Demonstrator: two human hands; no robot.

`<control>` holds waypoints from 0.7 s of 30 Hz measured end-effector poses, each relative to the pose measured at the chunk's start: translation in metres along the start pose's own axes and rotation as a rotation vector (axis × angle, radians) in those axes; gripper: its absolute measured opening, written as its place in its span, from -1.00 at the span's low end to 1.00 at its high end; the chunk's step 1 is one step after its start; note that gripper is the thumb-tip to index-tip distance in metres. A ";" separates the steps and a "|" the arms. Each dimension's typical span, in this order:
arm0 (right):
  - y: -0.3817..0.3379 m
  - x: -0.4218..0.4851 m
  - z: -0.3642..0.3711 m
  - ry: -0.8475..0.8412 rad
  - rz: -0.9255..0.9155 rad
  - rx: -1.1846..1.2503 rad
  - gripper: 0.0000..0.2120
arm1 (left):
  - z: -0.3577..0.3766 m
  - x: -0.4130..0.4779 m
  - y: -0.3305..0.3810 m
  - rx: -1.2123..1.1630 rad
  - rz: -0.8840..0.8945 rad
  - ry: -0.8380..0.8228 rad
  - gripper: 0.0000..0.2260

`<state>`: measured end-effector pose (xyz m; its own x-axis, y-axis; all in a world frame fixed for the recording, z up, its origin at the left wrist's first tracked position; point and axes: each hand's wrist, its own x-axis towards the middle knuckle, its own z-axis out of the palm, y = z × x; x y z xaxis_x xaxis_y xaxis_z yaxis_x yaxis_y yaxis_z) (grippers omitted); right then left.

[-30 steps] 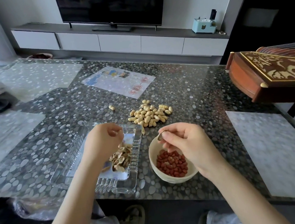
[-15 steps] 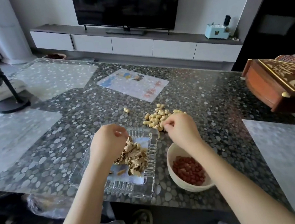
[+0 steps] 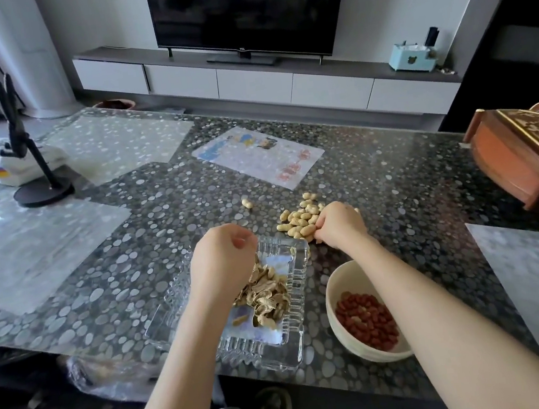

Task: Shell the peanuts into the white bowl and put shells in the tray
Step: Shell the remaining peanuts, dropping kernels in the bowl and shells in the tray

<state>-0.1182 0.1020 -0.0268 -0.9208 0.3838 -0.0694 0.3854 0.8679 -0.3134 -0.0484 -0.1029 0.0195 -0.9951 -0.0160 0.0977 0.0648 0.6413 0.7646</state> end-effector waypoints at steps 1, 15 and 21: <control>0.000 0.000 0.000 0.002 -0.008 -0.002 -0.90 | 0.000 0.000 0.000 0.001 0.005 0.001 -0.83; 0.016 -0.043 -0.047 -0.057 -0.166 0.578 -0.80 | 0.010 -0.013 0.019 -0.146 0.077 -0.121 -0.80; 0.038 -0.126 -0.079 -0.060 -0.344 0.928 -0.83 | 0.017 -0.035 0.041 -0.510 0.029 -0.455 -0.69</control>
<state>0.0171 0.1118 0.0447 -0.9851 0.1185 0.1244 -0.0794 0.3280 -0.9413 -0.0117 -0.0635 0.0366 -0.9174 0.3918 -0.0695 0.0082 0.1934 0.9811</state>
